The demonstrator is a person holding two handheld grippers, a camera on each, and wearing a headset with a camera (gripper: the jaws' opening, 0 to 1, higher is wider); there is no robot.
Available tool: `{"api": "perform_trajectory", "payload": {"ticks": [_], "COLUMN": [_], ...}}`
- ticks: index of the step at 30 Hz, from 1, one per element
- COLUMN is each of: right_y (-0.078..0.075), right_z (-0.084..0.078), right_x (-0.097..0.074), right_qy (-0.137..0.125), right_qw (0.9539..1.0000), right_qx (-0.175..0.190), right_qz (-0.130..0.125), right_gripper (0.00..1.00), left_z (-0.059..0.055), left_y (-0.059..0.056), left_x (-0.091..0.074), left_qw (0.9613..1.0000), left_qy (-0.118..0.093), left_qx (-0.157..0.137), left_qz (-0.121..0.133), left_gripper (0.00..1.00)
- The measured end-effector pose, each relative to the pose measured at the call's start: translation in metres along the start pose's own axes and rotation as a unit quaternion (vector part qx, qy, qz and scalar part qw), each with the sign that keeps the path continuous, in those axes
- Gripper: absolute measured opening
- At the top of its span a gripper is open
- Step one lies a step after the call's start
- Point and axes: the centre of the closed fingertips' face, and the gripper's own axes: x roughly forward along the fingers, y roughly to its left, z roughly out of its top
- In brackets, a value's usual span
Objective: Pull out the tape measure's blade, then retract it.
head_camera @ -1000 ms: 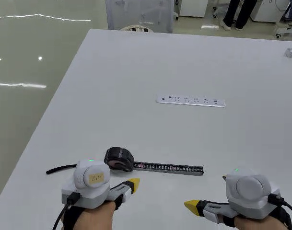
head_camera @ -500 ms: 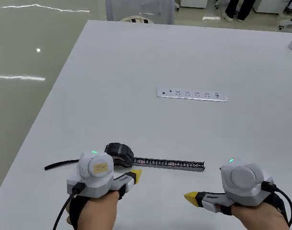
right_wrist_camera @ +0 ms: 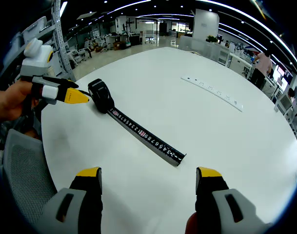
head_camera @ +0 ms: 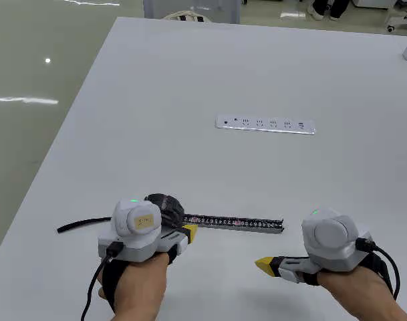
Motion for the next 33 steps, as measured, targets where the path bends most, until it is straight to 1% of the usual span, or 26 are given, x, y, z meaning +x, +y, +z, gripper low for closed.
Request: {"api": "perform_trajectory", "payload": {"ticks": [2,12,24,33], "right_y": [-0.001,-0.005,-0.010,-0.014], "right_z": [0.000,-0.004,0.000,0.002], "right_x": [0.002,0.009,0.022,0.031], "right_qy": [0.002,0.015,0.024,0.029], "right_qw": [1.0000,0.9996,0.9986,0.9973], "right_qx": [-0.004,-0.022,-0.044,-0.062], "right_qz": [0.001,0.008,0.018,0.025], "right_gripper": [0.81,0.80,0.78,0.77], "left_z": [0.002,0.003,0.004,0.005], "left_y": [0.001,0.003,0.008,0.014], "left_x": [0.003,0.015,0.026,0.035], "left_qw": [1.0000,1.0000,0.9999,0.9997], "left_qy": [-0.002,0.001,0.007,0.010], "left_qx": [0.002,-0.002,-0.009,-0.014], "left_qz": [0.002,0.004,0.010,0.016], "left_gripper": [0.81,0.81,0.80,0.78]}}
